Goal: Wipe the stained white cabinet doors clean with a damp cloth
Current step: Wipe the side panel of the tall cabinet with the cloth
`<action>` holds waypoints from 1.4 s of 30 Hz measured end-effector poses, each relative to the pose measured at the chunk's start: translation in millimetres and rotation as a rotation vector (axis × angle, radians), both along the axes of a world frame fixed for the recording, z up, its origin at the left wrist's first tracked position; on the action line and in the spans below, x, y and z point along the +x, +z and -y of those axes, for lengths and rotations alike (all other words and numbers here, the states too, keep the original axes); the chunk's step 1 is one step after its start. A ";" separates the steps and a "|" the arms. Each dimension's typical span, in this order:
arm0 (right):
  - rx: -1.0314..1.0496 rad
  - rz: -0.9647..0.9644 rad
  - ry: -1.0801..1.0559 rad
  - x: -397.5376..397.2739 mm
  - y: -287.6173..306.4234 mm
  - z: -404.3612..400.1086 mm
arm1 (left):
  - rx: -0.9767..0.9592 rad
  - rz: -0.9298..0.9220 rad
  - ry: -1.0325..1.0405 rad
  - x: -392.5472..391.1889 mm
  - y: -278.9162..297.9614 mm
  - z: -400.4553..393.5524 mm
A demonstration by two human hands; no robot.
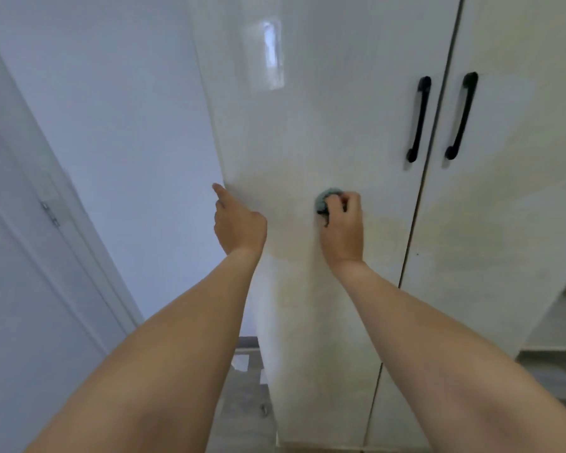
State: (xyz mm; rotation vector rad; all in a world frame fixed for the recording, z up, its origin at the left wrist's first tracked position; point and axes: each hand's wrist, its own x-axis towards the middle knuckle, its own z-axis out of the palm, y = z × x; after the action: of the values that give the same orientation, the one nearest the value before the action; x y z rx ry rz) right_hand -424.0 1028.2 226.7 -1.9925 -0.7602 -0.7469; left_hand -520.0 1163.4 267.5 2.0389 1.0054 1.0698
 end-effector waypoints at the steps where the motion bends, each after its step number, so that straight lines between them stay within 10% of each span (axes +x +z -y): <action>1: 0.103 -0.022 -0.073 3.2 2.8 4.2 | -0.019 0.006 -0.019 -4.0 -0.7 -3.9; 5: 0.207 0.117 -0.107 -2.1 7.5 -13.1 | -0.029 0.047 -0.076 -9.6 2.7 -9.5; 11: -0.223 0.460 0.196 -5.3 11.3 -56.7 | -0.024 0.002 -0.179 -24.7 -1.3 -23.0; 16: 0.012 0.481 -0.014 -0.3 41.7 -64.8 | -0.003 -0.052 -0.239 -38.0 1.9 -34.5; 21: -0.412 0.585 0.281 -23.7 -4.2 -79.1 | -0.044 -0.050 -0.310 -45.5 6.8 -43.9; 27: -0.099 0.563 0.047 -38.8 82.9 -128.3 | -0.095 0.003 -0.306 -45.7 -4.6 -58.0; 33: -0.435 0.727 0.188 -30.9 -28.2 -92.4 | -0.003 0.094 -0.280 -46.4 -23.4 -42.7; 42: 0.120 0.721 -0.157 14.3 19.6 -80.4 | 0.446 0.148 -0.187 0.9 -80.7 -27.2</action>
State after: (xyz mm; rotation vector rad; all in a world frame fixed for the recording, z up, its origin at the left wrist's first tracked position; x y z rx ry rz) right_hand -409.7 1108.6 246.2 -1.6750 -0.9362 -1.6072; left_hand -519.1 1190.6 186.7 2.3018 0.5187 1.4116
